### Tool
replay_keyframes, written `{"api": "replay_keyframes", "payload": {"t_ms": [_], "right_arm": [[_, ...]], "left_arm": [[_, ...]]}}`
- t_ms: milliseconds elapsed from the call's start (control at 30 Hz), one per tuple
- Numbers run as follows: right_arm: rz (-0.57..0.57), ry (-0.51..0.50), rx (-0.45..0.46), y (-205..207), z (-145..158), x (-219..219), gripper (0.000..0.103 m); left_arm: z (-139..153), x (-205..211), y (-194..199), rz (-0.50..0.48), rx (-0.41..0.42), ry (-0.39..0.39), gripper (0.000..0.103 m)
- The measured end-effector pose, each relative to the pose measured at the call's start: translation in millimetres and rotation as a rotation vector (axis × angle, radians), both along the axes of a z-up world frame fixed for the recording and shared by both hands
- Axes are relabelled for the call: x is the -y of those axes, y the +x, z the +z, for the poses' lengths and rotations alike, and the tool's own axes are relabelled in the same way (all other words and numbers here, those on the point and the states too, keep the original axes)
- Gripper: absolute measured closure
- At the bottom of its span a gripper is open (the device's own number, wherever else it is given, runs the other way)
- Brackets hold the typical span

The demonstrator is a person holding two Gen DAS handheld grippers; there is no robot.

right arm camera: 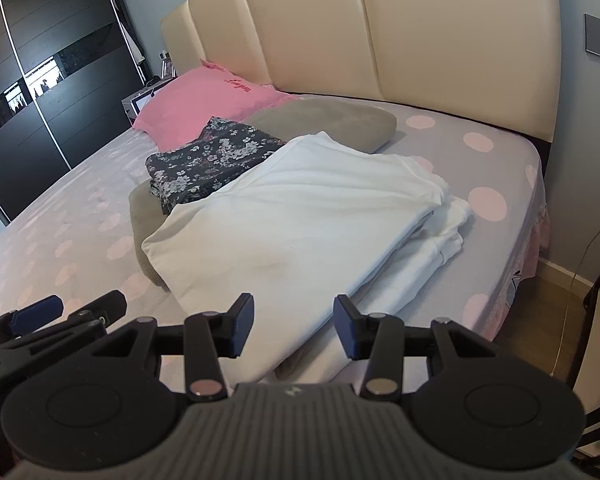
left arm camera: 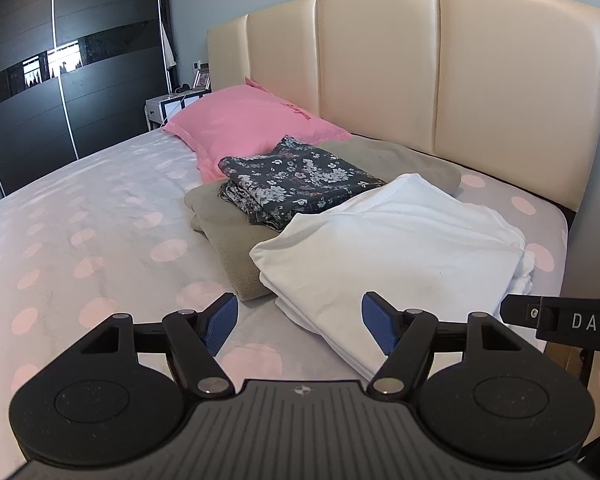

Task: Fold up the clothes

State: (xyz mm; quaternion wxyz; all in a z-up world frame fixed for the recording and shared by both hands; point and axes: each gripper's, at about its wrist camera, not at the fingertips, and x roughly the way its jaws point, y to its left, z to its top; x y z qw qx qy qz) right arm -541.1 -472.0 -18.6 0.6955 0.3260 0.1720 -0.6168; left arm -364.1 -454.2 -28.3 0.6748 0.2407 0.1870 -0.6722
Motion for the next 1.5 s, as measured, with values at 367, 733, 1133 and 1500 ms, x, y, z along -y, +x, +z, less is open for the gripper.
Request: {"api": "replay_keyframes", "payload": {"t_ms": [367, 733, 1133, 1500], "right_arm": [[-0.017, 0.006, -0.054, 5.0, -1.3, -4.1, 0.054], [-0.007, 0.023, -0.095, 8.6, -3.8, -7.7, 0.052], [0.000, 0.054, -0.137, 12.0, -6.9, -12.5, 0.049], [0.012, 0.069, -0.167, 17.9, -8.9, -16.0, 0.049]], "left_arm": [[-7.1, 1.8, -4.5, -0.022, -0.001, 0.064, 0.036], [-17.0, 2.3, -9.6, -0.038, -0.011, 0.112, 0.036], [-20.3, 3.7, -10.1, -0.039, -0.026, 0.138, 0.036], [-25.7, 4.6, -10.6, -0.047, -0.040, 0.167, 0.036]]}}
